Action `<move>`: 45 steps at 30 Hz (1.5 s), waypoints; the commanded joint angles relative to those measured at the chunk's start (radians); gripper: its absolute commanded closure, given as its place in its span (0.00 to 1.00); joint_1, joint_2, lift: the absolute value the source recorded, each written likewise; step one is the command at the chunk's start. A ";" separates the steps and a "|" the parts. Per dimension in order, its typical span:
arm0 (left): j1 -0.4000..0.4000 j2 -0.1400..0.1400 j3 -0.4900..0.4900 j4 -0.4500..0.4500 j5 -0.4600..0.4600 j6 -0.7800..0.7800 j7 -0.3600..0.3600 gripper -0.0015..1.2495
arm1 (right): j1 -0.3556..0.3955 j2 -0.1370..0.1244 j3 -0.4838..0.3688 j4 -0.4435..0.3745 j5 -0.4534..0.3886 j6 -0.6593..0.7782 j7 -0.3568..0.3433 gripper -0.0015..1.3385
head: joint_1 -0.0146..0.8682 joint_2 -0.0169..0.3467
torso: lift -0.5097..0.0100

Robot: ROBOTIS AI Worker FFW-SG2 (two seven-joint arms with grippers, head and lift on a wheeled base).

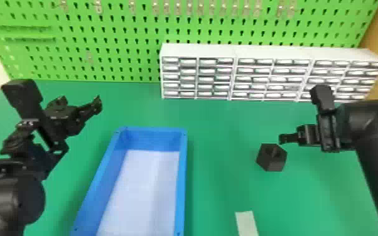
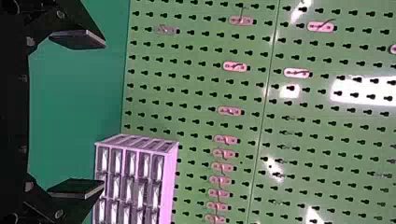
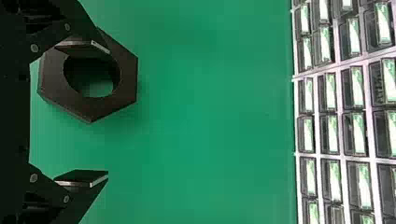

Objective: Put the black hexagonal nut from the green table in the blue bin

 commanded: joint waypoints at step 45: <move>-0.008 0.000 -0.005 0.000 0.006 0.000 0.000 0.18 | -0.015 0.023 -0.005 0.131 0.012 -0.141 0.000 0.27 | 0.77 0.14 | 0.79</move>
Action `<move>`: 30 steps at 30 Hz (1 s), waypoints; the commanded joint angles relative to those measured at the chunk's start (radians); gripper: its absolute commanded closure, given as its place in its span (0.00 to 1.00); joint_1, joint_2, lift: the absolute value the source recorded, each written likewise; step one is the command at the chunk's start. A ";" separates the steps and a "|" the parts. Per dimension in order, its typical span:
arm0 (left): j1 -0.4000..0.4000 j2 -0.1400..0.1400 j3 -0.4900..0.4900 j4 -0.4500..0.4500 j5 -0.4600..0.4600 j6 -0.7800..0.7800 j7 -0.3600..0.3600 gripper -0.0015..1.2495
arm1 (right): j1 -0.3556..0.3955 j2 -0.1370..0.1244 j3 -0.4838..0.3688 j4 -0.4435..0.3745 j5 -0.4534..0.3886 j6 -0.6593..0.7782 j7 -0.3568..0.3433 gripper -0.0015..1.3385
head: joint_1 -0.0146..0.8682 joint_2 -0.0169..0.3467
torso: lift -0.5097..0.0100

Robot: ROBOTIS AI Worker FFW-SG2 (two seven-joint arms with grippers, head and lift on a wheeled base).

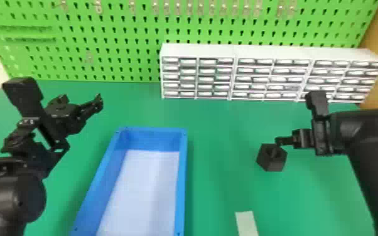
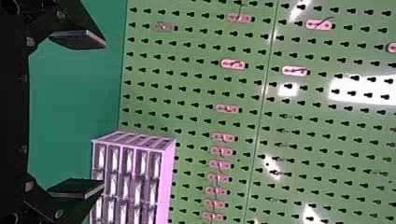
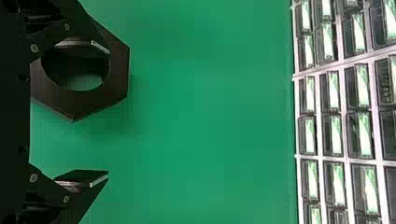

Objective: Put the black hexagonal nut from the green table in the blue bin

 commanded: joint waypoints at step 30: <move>-0.002 0.000 -0.003 0.000 0.000 0.000 0.000 0.18 | 0.000 0.007 0.000 0.081 0.010 -0.058 0.000 0.27 | 0.77 0.14 | 0.79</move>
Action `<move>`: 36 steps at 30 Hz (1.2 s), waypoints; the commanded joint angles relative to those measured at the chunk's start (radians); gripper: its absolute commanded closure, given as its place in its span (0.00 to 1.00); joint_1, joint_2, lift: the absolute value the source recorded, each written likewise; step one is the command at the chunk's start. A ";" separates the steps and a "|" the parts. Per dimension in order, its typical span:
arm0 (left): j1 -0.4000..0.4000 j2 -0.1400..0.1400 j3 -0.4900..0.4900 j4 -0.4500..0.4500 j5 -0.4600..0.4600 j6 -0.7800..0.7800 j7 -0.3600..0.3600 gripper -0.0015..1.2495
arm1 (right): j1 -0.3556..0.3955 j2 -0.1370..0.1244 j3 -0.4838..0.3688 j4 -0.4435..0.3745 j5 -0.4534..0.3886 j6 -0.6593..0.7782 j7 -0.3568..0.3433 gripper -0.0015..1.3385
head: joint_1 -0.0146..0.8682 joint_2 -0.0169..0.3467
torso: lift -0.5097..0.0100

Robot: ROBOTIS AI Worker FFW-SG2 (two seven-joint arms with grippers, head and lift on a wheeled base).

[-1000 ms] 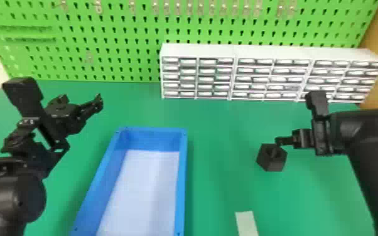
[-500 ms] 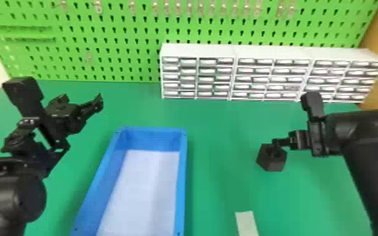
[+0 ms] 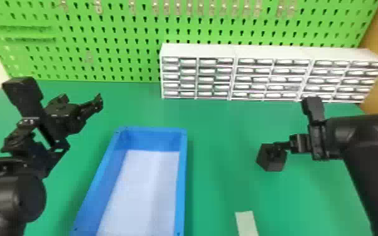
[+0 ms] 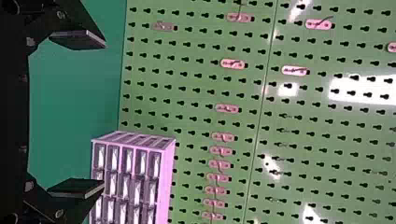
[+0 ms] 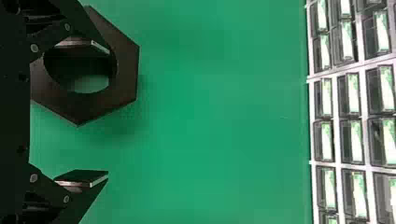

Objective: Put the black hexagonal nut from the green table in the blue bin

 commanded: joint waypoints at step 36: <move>0.000 0.000 -0.001 0.000 0.001 0.000 -0.001 0.18 | 0.011 0.005 -0.006 0.045 0.017 -0.047 0.000 0.27 | 0.77 0.14 | 0.79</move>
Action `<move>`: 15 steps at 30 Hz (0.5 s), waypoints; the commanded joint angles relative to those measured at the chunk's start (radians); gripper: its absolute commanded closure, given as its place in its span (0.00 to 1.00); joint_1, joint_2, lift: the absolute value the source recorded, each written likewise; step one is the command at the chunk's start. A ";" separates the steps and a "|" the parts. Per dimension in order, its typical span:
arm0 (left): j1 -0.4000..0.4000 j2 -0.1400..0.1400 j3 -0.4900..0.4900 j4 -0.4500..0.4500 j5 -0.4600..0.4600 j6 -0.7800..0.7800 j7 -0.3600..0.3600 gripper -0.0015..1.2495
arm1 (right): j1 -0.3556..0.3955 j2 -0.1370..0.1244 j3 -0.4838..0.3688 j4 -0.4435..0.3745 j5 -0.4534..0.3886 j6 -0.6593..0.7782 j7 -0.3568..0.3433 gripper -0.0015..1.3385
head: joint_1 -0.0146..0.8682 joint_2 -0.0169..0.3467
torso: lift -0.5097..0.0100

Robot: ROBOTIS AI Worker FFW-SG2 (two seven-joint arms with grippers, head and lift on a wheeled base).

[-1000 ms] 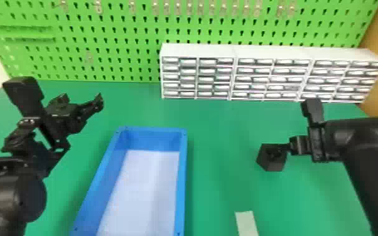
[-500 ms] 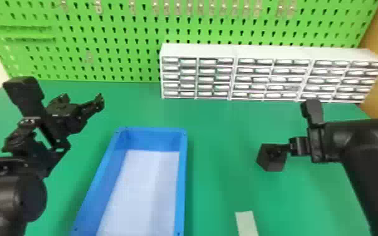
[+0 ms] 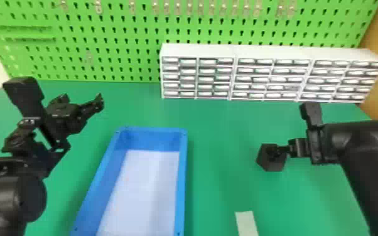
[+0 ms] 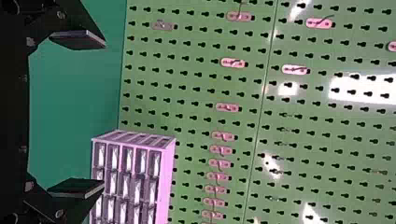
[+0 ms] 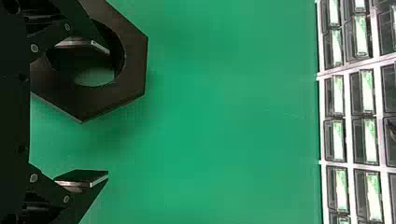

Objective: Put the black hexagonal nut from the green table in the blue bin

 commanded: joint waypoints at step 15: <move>-0.003 0.000 -0.002 0.000 0.000 0.000 0.000 0.18 | 0.013 0.000 -0.004 0.013 0.002 -0.016 0.000 0.27 | 0.77 0.14 | 0.79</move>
